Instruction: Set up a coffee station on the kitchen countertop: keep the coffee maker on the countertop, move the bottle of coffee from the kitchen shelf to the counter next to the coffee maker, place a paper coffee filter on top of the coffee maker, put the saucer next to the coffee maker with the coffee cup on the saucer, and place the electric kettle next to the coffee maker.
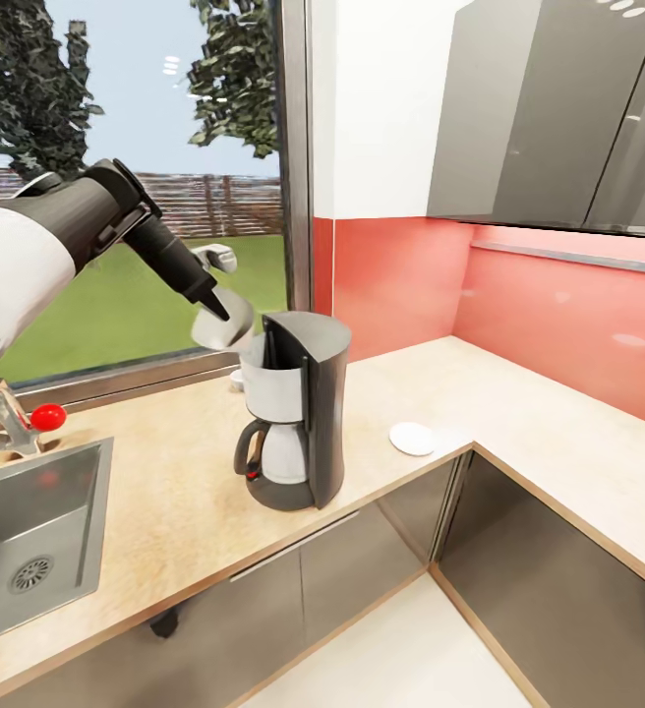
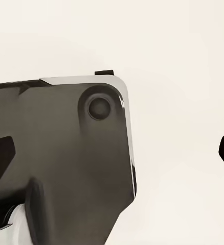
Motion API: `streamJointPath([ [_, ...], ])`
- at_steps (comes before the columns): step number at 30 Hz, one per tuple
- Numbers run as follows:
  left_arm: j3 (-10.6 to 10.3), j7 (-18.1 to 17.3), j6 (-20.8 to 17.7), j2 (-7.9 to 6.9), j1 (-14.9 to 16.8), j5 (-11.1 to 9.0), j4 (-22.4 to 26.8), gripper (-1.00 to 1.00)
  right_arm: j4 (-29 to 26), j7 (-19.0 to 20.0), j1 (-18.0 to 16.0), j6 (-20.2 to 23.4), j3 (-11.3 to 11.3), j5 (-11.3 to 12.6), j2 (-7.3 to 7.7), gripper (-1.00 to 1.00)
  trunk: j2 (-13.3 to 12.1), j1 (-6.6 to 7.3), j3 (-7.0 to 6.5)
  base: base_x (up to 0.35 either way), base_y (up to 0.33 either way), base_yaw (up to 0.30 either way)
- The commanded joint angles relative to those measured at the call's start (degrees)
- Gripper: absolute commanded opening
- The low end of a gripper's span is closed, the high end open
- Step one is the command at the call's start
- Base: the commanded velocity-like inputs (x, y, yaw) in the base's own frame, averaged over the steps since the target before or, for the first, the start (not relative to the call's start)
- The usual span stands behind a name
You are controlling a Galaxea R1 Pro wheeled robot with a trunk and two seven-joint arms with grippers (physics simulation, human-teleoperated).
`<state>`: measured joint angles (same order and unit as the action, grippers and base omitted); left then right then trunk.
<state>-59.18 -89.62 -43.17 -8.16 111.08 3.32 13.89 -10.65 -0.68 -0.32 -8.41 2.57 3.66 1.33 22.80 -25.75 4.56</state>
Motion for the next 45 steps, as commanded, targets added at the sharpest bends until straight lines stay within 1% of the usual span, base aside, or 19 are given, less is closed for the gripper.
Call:
streamJointPath([
  [1,-0.01,-0.38,-0.39,0.04,0.03,0.17,0.14,-1.00,0.01,0.07,-0.03,-0.20,0.15,0.39,-0.01,1.00,0.12,-0.03,0.13,0.001,0.001,-0.009],
  [6,-0.05,-0.38,-0.20,0.15,-0.04,-2.78,0.17,-1.00,0.01,0.07,-0.03,-0.20,0.15,0.39,-0.01,1.00,0.12,-0.03,0.13,0.000,0.000,-0.165],
  [10,-0.06,-0.38,-0.10,0.16,-0.07,-3.69,0.17,-1.00,0.01,0.02,-0.03,-0.20,0.15,0.39,-0.01,1.00,0.12,-0.03,0.13,0.000,0.000,-0.147],
  [16,-0.06,-0.38,0.00,0.01,-0.31,-3.91,0.10,-1.00,0.01,-0.01,-0.03,-0.26,0.15,0.39,0.09,1.00,0.12,-0.03,0.13,0.000,0.000,-0.021],
  [18,0.60,0.25,0.21,0.24,-0.97,-3.84,0.75,-1.00,-0.64,-0.20,-0.03,-0.41,0.31,0.42,-0.22,1.00,0.12,-0.03,0.13,0.000,0.000,0.000],
  [20,0.53,0.86,0.45,0.26,-1.61,-3.82,1.38,-1.00,-1.29,-0.20,-0.03,-0.42,0.31,0.43,-0.23,1.00,0.12,-0.03,0.13,0.000,0.000,0.000],
  [22,0.11,1.47,0.67,0.28,-1.56,-3.79,1.29,-1.00,-1.93,-0.20,-0.03,-0.46,0.32,0.45,-0.27,1.00,0.12,-0.03,0.13,0.000,0.000,0.000],
  [28,-0.41,0.09,1.37,0.27,-1.65,-3.76,1.52,-1.00,-3.87,-0.20,-0.03,-0.40,0.26,0.39,-0.14,1.00,0.12,-0.03,0.13,0.000,0.000,0.000],
  [45,-0.35,-0.03,3.32,-0.03,-1.66,-3.76,1.49,-1.00,-4.30,-0.20,-0.03,-0.38,0.24,0.39,-0.11,1.00,0.12,-0.03,0.13,0.005,0.007,0.000],
])
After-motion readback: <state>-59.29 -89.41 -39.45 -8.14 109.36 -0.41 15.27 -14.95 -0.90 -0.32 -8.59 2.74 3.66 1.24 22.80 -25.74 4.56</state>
